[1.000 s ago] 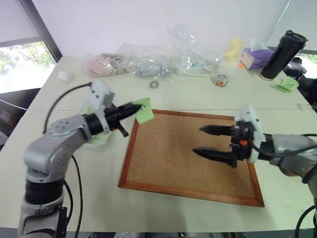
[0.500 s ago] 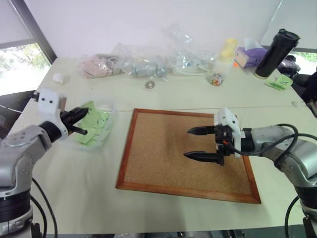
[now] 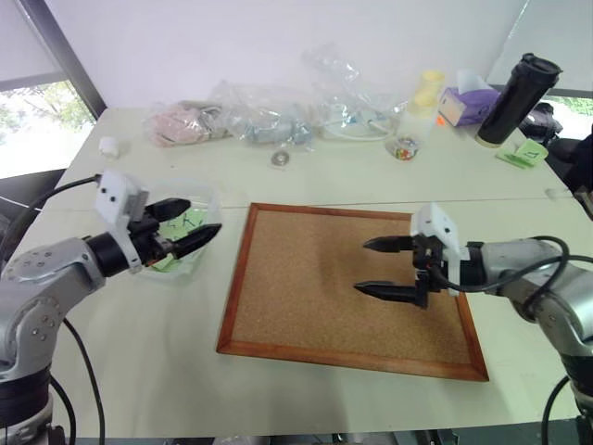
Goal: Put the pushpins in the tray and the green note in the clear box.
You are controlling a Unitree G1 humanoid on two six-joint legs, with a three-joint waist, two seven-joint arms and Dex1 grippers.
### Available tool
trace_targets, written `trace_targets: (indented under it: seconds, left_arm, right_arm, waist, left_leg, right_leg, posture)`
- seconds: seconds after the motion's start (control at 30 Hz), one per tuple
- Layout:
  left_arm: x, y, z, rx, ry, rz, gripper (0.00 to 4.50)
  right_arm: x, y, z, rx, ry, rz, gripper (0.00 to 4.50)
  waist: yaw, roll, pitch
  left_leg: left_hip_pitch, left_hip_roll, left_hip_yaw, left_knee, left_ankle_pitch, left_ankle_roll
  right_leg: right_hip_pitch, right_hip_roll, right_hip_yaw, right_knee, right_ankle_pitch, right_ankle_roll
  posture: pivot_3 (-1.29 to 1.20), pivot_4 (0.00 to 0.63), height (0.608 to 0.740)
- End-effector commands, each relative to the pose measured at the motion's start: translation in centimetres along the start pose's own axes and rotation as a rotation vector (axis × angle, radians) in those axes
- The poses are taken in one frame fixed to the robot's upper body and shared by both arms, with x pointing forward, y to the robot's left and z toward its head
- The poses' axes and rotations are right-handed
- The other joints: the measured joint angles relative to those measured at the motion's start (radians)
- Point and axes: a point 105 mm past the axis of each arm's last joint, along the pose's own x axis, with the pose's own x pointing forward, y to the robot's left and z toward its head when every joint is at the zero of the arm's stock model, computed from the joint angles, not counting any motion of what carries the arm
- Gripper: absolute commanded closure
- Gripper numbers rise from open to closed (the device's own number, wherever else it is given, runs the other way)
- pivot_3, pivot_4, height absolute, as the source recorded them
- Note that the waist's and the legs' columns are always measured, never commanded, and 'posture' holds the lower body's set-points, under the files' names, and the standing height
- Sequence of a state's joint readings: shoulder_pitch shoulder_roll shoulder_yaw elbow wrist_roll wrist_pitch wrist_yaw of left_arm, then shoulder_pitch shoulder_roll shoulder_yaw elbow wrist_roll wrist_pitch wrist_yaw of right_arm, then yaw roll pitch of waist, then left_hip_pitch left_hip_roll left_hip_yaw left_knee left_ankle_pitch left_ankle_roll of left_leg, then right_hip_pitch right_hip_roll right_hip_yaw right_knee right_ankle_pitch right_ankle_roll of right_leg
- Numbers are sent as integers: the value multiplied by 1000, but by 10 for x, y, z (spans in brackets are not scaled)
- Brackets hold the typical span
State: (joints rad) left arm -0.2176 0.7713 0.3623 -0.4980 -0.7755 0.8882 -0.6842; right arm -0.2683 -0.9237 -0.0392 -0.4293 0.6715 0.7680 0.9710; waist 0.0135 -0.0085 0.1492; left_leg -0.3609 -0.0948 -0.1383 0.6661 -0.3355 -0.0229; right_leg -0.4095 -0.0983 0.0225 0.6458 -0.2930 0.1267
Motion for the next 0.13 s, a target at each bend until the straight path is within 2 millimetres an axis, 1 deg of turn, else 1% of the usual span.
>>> trace_targets:
  seconds: [0.03, 0.13]
  left_arm:
    - [10, -26, 6, 35, -3, -147, 23]
    - [19, -47, -4, 40, 33, -261, 23]
  right_arm:
    - [-14, -1, 3, -49, 13, -53, 0]
    - [-19, 2, -4, -38, 31, -70, 0]
  waist:
    - [0, 0, 0]
    - [1, 0, 0]
  left_leg:
    - [0, 0, 0, 0, 0, 0]
    - [0, 0, 0, 0, 0, 0]
  right_leg:
    - [0, 0, 0, 0, 0, 0]
    - [0, 0, 0, 0, 0, 0]
  posture:
    - [0, 150, 740]
    - [0, 150, 740]
